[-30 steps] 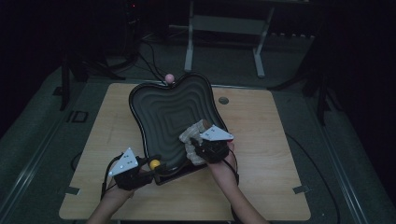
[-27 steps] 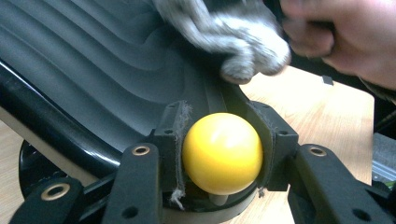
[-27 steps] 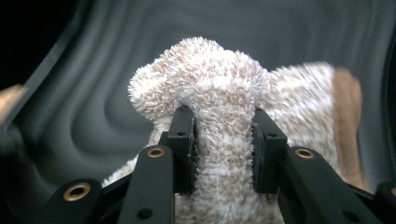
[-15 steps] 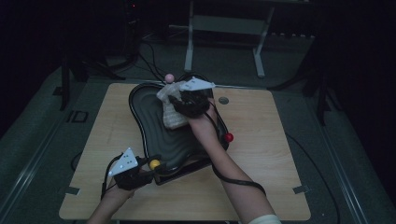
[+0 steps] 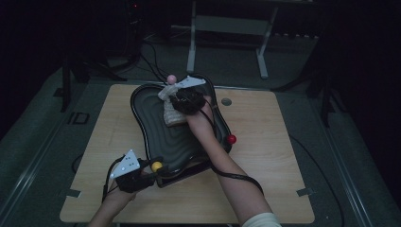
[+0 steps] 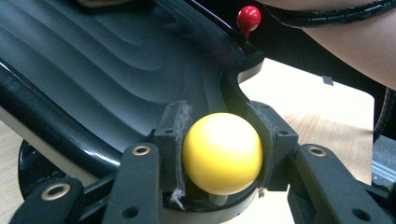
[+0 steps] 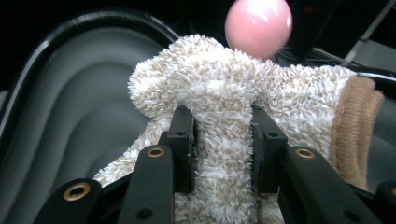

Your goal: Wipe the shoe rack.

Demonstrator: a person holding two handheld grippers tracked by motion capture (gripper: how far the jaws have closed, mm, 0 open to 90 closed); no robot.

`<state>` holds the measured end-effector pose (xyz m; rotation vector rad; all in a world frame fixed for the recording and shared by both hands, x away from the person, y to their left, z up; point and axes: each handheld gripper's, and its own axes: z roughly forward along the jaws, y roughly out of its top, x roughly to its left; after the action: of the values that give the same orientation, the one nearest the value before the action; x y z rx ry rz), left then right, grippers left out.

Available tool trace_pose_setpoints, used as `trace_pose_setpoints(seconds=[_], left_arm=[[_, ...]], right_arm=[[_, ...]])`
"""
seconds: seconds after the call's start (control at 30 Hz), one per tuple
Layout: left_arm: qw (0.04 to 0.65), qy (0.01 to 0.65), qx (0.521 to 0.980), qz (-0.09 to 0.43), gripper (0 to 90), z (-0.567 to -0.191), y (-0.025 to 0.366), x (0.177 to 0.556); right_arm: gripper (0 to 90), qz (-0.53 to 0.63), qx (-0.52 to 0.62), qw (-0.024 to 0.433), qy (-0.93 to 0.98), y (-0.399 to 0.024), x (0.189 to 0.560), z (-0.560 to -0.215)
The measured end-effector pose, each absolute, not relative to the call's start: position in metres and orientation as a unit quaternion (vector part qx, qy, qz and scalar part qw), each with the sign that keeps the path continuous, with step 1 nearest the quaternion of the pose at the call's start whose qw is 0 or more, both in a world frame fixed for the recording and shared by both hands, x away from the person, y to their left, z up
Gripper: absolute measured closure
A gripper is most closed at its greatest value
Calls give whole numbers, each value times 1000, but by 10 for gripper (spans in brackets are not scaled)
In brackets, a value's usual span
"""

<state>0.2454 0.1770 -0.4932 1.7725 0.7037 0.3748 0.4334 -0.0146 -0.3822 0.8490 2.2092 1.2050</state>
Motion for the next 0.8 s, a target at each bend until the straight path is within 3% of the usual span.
trace_pose_setpoints(seconds=[0.8], left_arm=[[562,300,753,162,595,-493,176,245]], right_arm=[[665,455,289,219,814,-55,371,-426]])
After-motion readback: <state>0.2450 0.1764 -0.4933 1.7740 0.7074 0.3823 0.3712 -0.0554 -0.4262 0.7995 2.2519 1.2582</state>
